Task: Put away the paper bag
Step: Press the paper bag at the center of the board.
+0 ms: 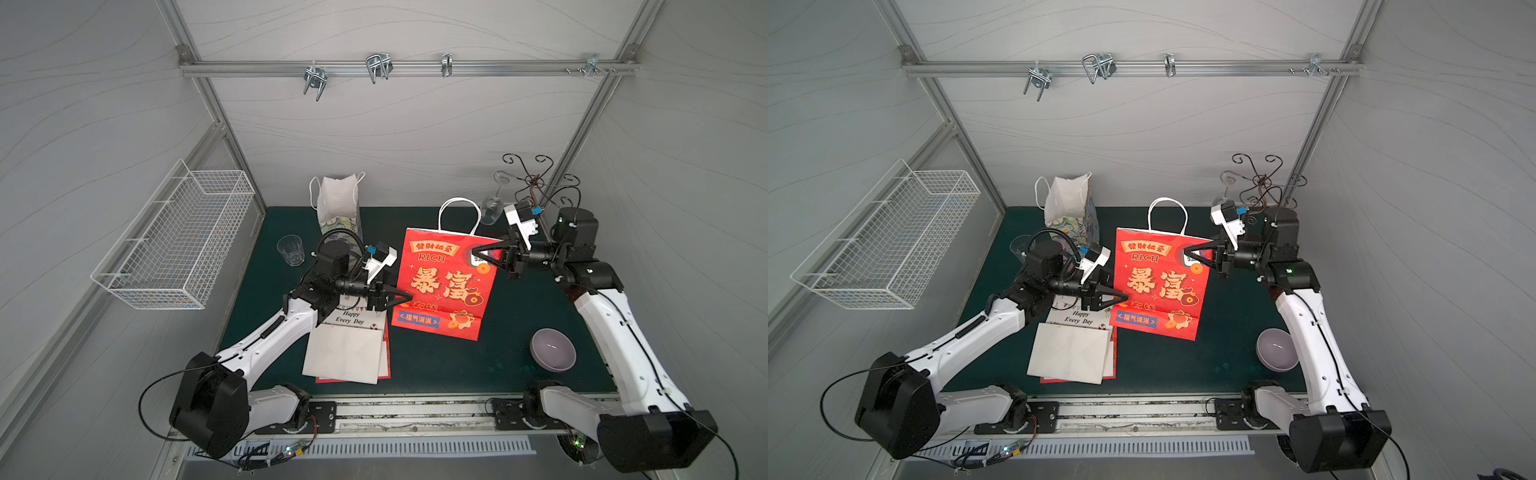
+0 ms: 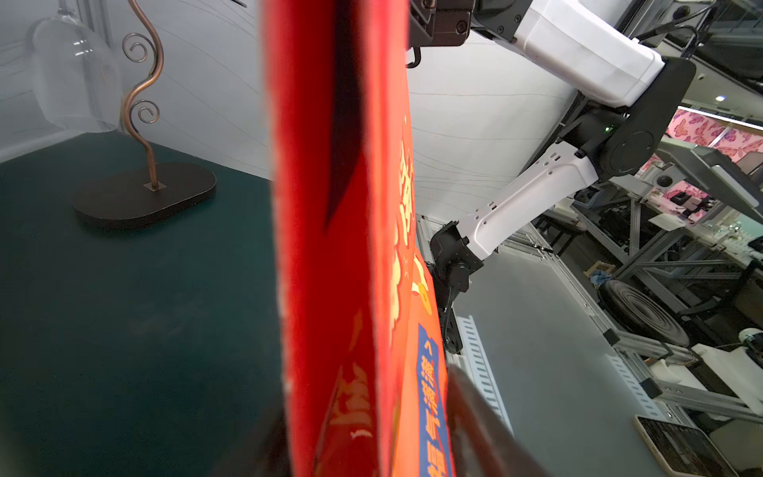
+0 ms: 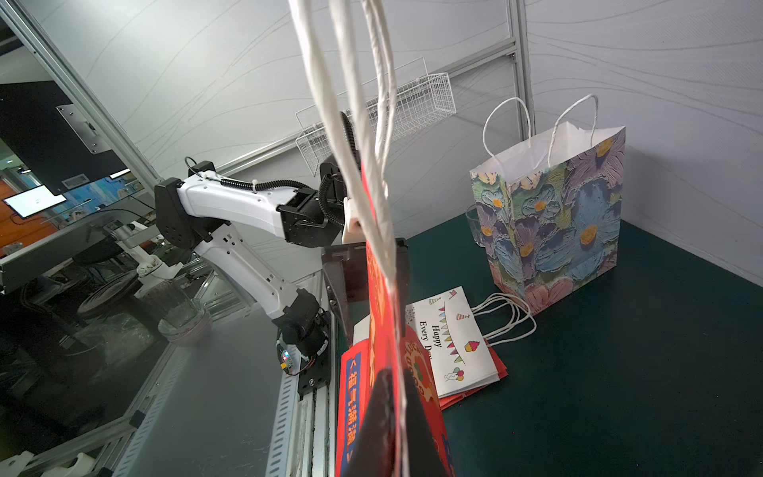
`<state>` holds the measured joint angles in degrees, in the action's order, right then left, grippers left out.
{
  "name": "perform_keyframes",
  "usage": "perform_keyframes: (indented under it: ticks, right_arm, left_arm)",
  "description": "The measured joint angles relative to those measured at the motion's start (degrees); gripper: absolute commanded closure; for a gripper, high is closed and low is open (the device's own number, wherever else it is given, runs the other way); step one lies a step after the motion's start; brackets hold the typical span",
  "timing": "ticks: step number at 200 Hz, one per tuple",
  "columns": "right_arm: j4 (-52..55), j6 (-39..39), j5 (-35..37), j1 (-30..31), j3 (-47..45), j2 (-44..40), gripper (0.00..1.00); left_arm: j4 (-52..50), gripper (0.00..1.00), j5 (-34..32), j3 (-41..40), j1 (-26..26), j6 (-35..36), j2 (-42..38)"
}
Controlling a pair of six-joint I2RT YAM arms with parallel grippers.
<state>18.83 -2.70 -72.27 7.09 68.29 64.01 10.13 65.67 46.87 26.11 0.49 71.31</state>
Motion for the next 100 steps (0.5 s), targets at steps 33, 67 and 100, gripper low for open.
perform_keyframes:
  ticks: [33,67,100]
  right_arm:
    - [-0.61,0.39,-0.28,0.00,0.00,0.00,1.00]
    - [-0.59,0.33,-0.28,0.00,0.00,0.00,1.00]
    - [-0.13,-0.15,-0.26,0.00,0.00,0.00,1.00]
  left_arm:
    - [-0.98,0.80,0.24,-0.42,0.22,0.87,0.83]
    - [-1.51,1.00,1.20,-0.37,0.22,1.53,0.85]
    - [-1.68,0.85,1.49,-0.37,0.22,1.38,0.85]
